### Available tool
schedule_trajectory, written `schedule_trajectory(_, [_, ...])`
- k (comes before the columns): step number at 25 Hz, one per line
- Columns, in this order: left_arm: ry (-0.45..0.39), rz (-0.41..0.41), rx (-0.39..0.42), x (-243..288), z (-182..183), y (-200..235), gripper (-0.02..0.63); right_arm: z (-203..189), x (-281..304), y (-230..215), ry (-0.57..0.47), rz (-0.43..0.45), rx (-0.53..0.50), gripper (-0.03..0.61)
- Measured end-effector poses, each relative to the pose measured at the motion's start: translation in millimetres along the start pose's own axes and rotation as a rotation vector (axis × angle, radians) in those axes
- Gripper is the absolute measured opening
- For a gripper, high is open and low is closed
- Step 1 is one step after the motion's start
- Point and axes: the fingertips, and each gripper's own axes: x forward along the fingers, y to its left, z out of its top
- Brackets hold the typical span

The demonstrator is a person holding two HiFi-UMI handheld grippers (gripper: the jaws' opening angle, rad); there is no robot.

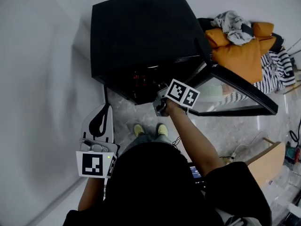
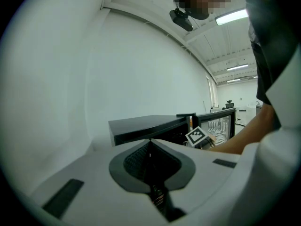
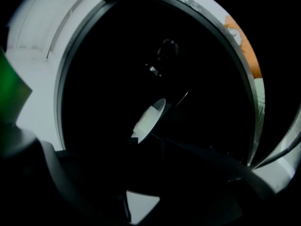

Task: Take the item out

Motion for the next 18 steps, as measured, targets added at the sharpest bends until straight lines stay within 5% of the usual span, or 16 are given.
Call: schedule_trajectory(18, [-0.001,-0.018,0.012,7.7,0.6,24.6,0.009,13.7,38.7,3.1,-0.055,0.011,0.281,0.13])
